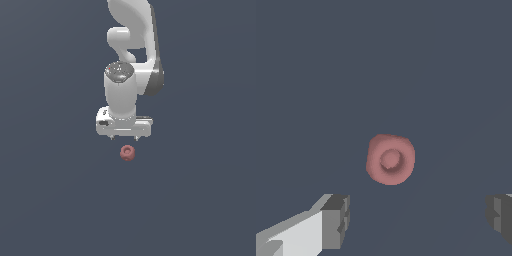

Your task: Pick up the object and move it to a goal position.

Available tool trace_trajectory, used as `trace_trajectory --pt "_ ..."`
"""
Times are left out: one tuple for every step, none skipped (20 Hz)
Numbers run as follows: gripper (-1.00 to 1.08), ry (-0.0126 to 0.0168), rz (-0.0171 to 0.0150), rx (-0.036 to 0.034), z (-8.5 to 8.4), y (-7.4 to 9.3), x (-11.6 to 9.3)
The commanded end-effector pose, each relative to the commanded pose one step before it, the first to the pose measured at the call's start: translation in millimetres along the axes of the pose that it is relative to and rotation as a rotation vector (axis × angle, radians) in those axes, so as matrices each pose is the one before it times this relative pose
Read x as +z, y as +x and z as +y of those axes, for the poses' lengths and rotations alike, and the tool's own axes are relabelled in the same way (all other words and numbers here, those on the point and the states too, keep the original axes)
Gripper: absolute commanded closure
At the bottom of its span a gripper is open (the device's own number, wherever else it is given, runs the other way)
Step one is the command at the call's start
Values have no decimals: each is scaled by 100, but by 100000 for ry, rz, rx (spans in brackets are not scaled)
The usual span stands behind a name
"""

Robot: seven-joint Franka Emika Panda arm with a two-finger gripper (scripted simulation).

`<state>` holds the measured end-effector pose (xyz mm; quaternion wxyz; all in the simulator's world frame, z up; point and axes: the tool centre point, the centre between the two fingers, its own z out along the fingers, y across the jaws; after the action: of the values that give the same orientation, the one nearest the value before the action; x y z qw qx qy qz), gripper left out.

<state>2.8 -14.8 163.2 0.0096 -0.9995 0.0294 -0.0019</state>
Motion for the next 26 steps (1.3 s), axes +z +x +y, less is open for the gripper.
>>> trace_trajectory --pt "-92 0 0 0 1 0 0" --pt "-92 48 36 34 -33 13 -10" --pt "-92 180 130 131 -71 34 -45" --pt "-92 278 199 201 -129 58 -65" --pt "-92 395 281 282 -175 79 -96" --pt "-92 504 356 353 -225 100 -123" --pt "-92 612 427 416 -274 119 -152" --pt "-92 615 423 398 -272 116 -158" --pt "-92 498 338 302 -221 92 -134" --pt "-92 383 257 211 -167 68 -110" --pt "-92 262 175 123 -115 46 -83" --pt "-92 137 90 42 -63 25 -51" --pt "-92 0 0 0 2 6 -9" --pt "-92 -61 -41 -65 38 -22 12" --pt "-92 -140 -90 31 49 -19 82" --pt "-92 -97 -57 160 19 -6 112" --pt "-92 -97 -53 288 8 1 159" --pt "-92 -119 -62 398 4 3 214" --pt "-92 -168 -87 505 12 0 278" --pt "-92 -224 -116 597 19 -5 343" --pt "-92 -277 -141 693 27 -9 407" --pt "-92 -327 -162 791 33 -14 469" --pt "-92 -369 -176 887 35 -18 527" --pt "-92 -409 -186 985 34 -24 585" --pt "-92 -454 -197 1080 35 -31 644" --pt "-92 -499 -205 1151 38 -39 694"
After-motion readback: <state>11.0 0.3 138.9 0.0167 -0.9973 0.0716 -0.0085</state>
